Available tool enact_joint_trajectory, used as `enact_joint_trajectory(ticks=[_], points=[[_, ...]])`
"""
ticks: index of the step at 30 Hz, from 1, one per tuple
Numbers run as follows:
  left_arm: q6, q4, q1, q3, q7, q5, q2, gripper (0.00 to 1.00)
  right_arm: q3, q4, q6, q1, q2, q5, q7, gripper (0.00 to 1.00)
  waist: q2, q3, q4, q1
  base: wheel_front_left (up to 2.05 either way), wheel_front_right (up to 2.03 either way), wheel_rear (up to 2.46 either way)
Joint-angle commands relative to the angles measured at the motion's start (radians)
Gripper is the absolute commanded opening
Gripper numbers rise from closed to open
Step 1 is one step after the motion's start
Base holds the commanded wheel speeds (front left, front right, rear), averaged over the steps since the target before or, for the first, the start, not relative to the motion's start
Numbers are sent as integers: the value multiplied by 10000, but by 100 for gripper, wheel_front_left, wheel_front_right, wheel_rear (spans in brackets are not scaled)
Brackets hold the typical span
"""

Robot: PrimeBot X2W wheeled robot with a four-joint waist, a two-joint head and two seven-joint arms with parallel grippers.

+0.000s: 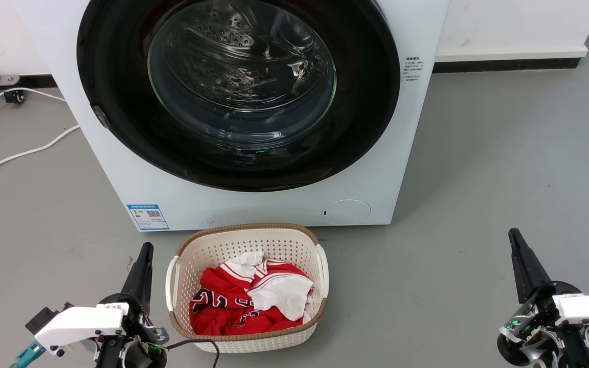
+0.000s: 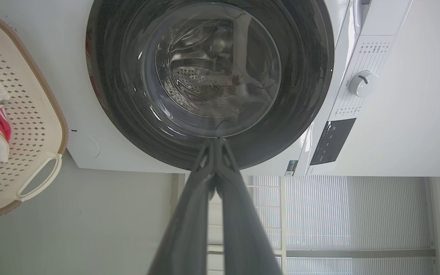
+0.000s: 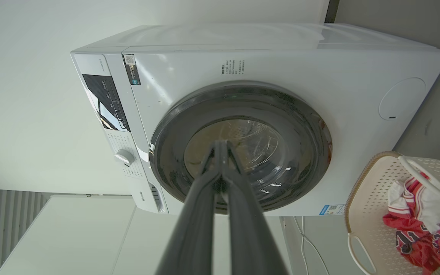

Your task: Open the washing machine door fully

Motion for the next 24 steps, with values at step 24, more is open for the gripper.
enact_joint_trajectory(ticks=[24], points=[[-31, 10, -91, 39, 39, 28, -19, 0, -19, 16, -3, -123, 34, -73, 21, 0, 0, 0, 0, 0, 0, 0, 0]])
